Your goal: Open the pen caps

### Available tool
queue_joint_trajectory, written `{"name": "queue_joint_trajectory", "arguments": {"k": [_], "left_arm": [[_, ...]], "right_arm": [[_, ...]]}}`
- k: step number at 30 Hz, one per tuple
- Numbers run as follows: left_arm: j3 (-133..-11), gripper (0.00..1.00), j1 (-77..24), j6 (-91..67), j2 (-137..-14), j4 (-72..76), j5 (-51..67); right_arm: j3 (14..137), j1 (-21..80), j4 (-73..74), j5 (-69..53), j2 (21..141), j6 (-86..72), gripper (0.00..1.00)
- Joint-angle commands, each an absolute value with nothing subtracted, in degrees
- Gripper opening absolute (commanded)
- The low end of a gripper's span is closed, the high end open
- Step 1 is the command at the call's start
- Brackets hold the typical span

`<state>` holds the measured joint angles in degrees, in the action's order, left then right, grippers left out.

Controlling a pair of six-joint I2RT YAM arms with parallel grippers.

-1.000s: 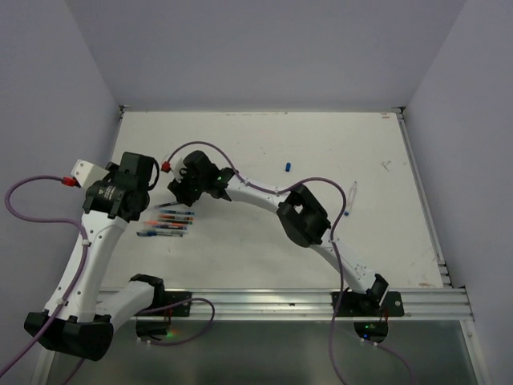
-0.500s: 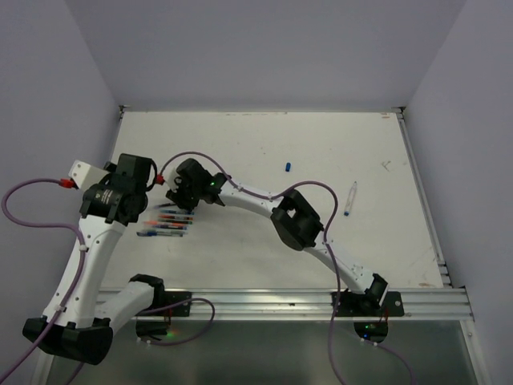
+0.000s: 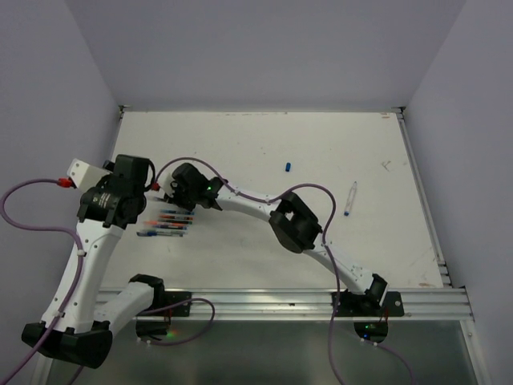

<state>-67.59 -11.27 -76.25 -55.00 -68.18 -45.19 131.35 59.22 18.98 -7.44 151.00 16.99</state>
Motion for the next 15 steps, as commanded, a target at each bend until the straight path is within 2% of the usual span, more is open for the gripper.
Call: {"name": "queue_joint_trajectory", "arguments": {"k": [1,10,15], "left_arm": [[-68.3,0.74,-10.9,-74.1,-55.1,-64.6,-46.1],[-67.9,0.75,-10.9,-71.7,-57.4,-61.2,-43.9],[-67.0,0.75,-10.9,-68.1,-56.9,-57.2,-41.7]], "right_arm": [[127.2,59.2,18.0,-4.5,148.8,17.4,0.00],[103.0,56.3,-9.2,-0.2,134.2,3.6,0.00],[93.3,53.9,-14.7,-0.2,127.9,0.4,0.00]]}}
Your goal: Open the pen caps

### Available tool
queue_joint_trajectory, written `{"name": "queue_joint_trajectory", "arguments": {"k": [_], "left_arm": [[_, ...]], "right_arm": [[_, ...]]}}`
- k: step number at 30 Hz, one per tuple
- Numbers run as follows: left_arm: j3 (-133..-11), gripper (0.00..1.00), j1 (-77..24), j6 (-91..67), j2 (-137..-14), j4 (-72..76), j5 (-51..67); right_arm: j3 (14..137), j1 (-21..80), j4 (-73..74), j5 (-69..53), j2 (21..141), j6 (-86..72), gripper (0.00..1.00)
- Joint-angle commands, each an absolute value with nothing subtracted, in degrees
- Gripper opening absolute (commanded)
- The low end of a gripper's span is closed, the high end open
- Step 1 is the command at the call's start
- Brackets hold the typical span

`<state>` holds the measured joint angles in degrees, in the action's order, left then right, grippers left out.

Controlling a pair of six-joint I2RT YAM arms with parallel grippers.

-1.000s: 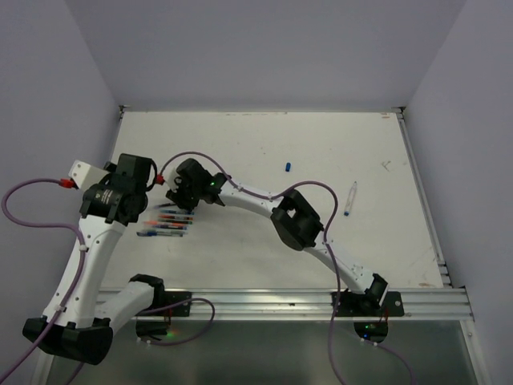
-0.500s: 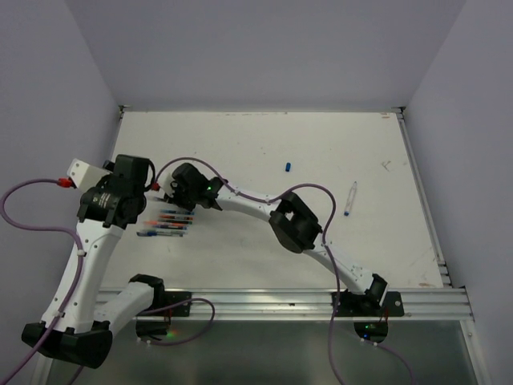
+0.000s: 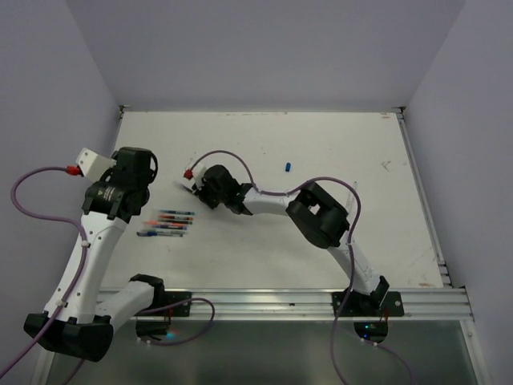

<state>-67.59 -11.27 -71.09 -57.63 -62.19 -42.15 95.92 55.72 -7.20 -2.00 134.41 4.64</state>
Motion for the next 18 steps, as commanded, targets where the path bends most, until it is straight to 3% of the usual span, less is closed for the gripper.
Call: {"name": "queue_joint_trajectory", "arguments": {"k": [1,5,8,12,18], "left_arm": [[-66.7,0.75,-10.9,-67.1,-56.9,-55.0,-41.1],[-63.4,0.75,-10.9,-55.5,-57.4,-43.1,-33.1],[-58.4,0.74,-10.9,-46.9,-58.4,-29.6,-20.1],[-52.7,0.72,-10.9,-42.9,-62.0,-15.8,-3.0],[-52.4,0.68,-11.1,-44.6,-72.0,-4.9,9.6]], "right_arm": [[92.3,53.4,-15.0,-0.4,127.1,-1.3,0.00],[83.8,51.9,-17.0,-0.2,120.7,-3.0,0.00],[75.5,50.5,-19.4,-0.2,115.9,-5.5,0.00],[65.9,49.6,-20.8,-1.0,107.2,-8.4,0.00],[55.6,49.6,-18.5,-0.2,95.0,-9.8,0.00]]}}
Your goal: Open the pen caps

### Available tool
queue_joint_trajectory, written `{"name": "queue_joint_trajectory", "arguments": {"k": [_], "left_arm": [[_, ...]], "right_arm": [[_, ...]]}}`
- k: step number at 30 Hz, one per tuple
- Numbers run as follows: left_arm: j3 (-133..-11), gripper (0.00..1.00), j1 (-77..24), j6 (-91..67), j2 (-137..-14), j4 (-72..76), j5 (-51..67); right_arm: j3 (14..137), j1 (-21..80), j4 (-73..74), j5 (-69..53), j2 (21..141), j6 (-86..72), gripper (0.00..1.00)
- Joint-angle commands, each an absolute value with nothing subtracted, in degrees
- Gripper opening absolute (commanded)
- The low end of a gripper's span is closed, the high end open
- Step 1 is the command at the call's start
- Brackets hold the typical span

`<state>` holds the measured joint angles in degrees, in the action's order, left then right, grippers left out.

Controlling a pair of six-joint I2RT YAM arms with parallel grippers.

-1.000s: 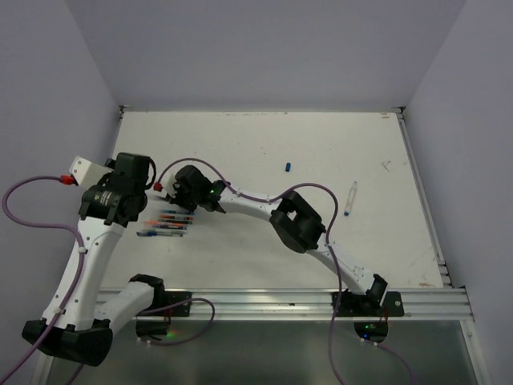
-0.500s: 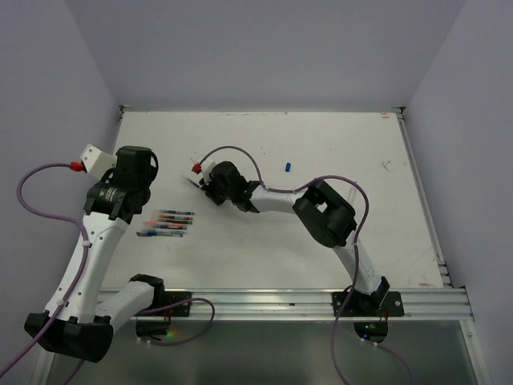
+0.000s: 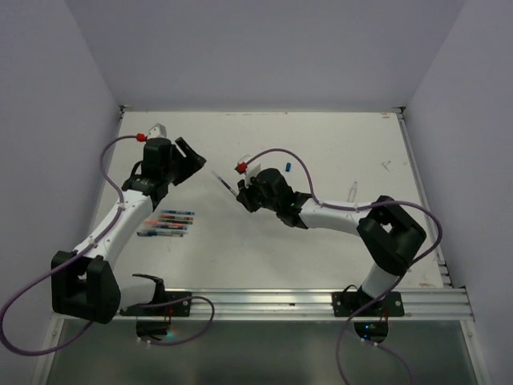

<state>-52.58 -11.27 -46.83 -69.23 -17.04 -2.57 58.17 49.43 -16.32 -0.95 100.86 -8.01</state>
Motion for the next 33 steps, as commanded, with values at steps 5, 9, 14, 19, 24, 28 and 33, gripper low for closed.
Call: {"name": "queue_joint_trajectory", "arguments": {"k": [5,9,14,19,24,28,33], "left_arm": [[-53.3,0.67,-14.3,-46.1,-75.1,-3.6,9.4],[-54.5,0.67,-18.4,-46.7,-77.2,-5.2,5.8],[-55.3,0.67,-21.4,-47.8,-78.5,-5.3,4.7],[-55.0,0.65,-21.8,-48.6,-78.2,-5.4,3.3],[-54.8,0.61,-21.8,-49.3,-78.1,-4.5,3.0],[-54.4,0.60,-21.9,-49.9,-78.5,-3.6,3.2],[-54.5,0.55,-21.9,-50.1,-79.4,-2.6,4.0]], "right_arm": [[51.5,49.7,-17.1,1.0,88.3,-8.6,0.00],[50.5,49.7,-17.0,1.4,86.1,-8.7,0.00],[49.7,49.7,-17.1,2.1,84.6,-9.0,0.00],[49.0,49.7,-17.6,2.0,83.9,-9.4,0.00],[47.9,49.7,-18.5,1.9,83.4,-9.8,0.00],[47.8,50.1,-18.7,1.9,83.0,-9.9,0.00],[48.2,50.3,-18.7,2.1,83.1,-10.0,0.00]]}}
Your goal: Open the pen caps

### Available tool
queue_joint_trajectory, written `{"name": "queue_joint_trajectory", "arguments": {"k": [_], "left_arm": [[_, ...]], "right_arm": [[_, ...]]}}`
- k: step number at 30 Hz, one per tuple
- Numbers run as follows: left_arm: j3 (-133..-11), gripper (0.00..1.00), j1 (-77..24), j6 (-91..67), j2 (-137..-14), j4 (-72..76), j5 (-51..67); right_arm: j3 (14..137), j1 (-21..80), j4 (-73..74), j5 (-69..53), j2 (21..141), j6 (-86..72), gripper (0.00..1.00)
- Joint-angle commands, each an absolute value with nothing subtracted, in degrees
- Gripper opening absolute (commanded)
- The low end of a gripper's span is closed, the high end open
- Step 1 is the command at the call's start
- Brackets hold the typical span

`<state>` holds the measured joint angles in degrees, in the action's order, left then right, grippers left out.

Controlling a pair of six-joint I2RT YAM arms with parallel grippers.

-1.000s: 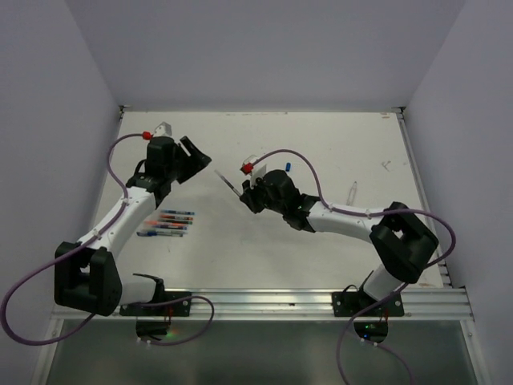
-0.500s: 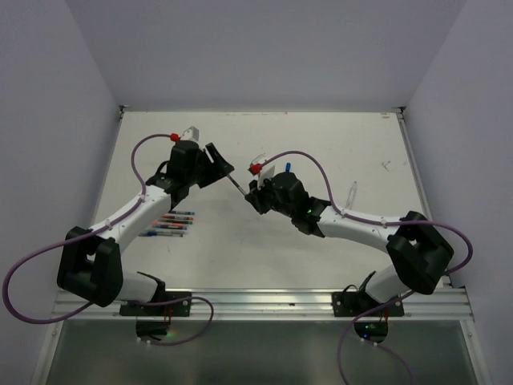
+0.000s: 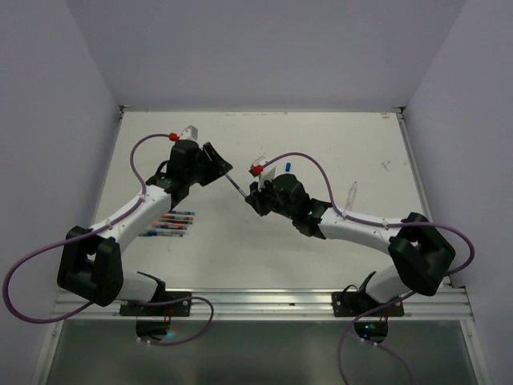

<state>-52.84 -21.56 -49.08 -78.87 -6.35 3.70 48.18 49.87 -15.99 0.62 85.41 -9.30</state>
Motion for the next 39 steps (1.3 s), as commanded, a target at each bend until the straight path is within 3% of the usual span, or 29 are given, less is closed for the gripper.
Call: {"name": "queue_joint_trajectory", "arguments": {"k": [1,5,7,8,10,14,15,20,28,29,39], "left_arm": [[-54.6,0.54,-21.9,-50.2,-79.4,-2.5,4.2],[-54.5,0.43,-21.9,-49.9,-79.8,-1.4,4.8],[-54.4,0.27,-21.9,-49.7,-79.8,-1.1,5.3],[-54.3,0.13,-21.9,-49.5,-79.9,-1.0,5.5],[-54.2,0.00,-21.9,-48.8,-79.9,-1.0,6.3],[-53.4,0.00,-21.9,-48.5,-78.9,-1.0,6.9],[-52.7,0.00,-22.0,-48.6,-78.5,0.9,7.2],[-51.5,0.00,-22.0,-48.2,-76.0,1.8,7.6],[-49.7,0.00,-22.0,-47.9,-73.0,4.0,9.1],[-49.7,0.00,-22.0,-47.8,-73.0,4.0,9.1],[-48.7,0.00,-22.0,-47.6,-71.6,5.9,10.4]], "right_arm": [[48.3,50.3,-18.8,2.1,83.1,-10.1,0.00],[48.6,50.5,-18.5,2.5,83.1,-10.2,0.00],[48.8,50.5,-18.4,2.3,83.2,-10.3,0.00],[49.0,50.6,-18.1,2.1,83.1,-10.3,0.00],[49.1,50.5,-17.8,1.3,82.9,-10.4,0.00],[50.7,50.5,-16.0,1.5,83.5,-11.0,0.01],[51.4,50.5,-15.3,1.4,83.9,-11.0,0.15],[55.3,50.5,-12.3,1.7,86.7,-11.9,0.49],[59.8,50.5,-9.1,0.5,90.7,-13.4,0.86],[58.9,50.5,-10.2,0.4,90.7,-13.7,0.98],[56.3,50.2,-13.2,0.9,89.2,-14.6,0.99]]}}
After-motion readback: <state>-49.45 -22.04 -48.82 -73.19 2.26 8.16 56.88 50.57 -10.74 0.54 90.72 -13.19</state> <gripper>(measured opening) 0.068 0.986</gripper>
